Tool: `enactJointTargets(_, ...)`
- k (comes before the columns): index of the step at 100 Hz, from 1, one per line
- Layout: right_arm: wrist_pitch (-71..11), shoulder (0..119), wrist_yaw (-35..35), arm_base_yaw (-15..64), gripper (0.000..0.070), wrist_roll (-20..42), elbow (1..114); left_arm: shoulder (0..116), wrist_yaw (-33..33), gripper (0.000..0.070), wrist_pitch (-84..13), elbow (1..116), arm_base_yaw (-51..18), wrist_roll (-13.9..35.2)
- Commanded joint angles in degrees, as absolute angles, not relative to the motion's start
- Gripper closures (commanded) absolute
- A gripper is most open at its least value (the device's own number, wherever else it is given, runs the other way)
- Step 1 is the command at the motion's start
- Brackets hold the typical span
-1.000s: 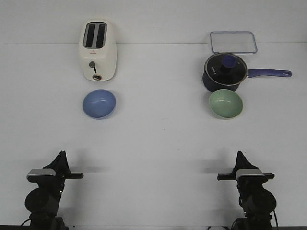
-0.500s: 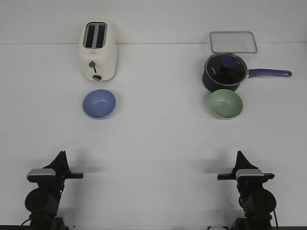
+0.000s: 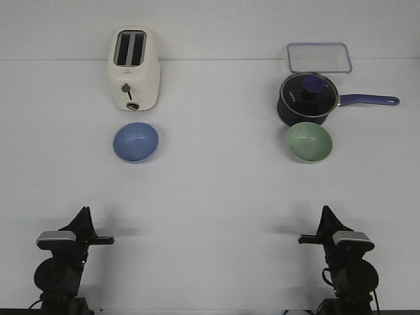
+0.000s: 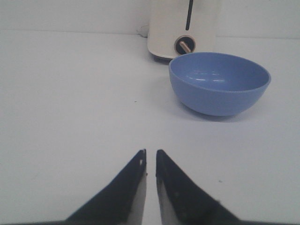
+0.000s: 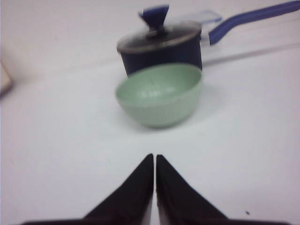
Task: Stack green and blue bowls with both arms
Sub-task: 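Reach the right gripper forward and grasp the pale green bowl's rim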
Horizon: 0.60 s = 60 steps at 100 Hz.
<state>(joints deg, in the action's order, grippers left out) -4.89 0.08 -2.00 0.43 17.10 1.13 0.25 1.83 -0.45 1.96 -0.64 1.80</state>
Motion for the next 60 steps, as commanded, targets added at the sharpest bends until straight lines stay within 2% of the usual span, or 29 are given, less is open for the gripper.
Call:
enactJointTargets(1, -4.58, 0.25, -2.17, 0.43, 0.069, 23.46, 4.25, 0.19, 1.89, 0.0674, 0.12, 0.82, -0.67, 1.04)
enactJointTargets(17, -7.81, 8.73, 2.46, 0.43, 0.067, 22.52, 16.62, 0.19, 1.89, 0.0674, 0.12, 0.82, -0.67, 1.04)
enactJointTargets(21, -8.8, 12.78, 3.31, 0.43, 0.0591, 21.39, 20.14, 0.19, 1.89, 0.0674, 0.1, 0.82, -0.67, 1.04)
enactJointTargets(29, -10.9, 22.26, 4.73, 0.4, 0.0356, 18.92, 26.92, 0.19, 1.89, 0.0674, 0.12, 0.82, -0.67, 1.04)
enactJointTargets(32, -11.7, 26.11, 4.73, 0.36, 0.0313, 18.02, 29.36, 0.19, 1.89, 0.0674, 0.12, 0.82, -0.67, 1.04)
enactJointTargets(60, -18.33, 63.79, 4.51, -2.31, 0.031, 13.15, 50.28, 0.19, 1.89, 0.0674, 0.12, 0.82, -0.67, 1.04)
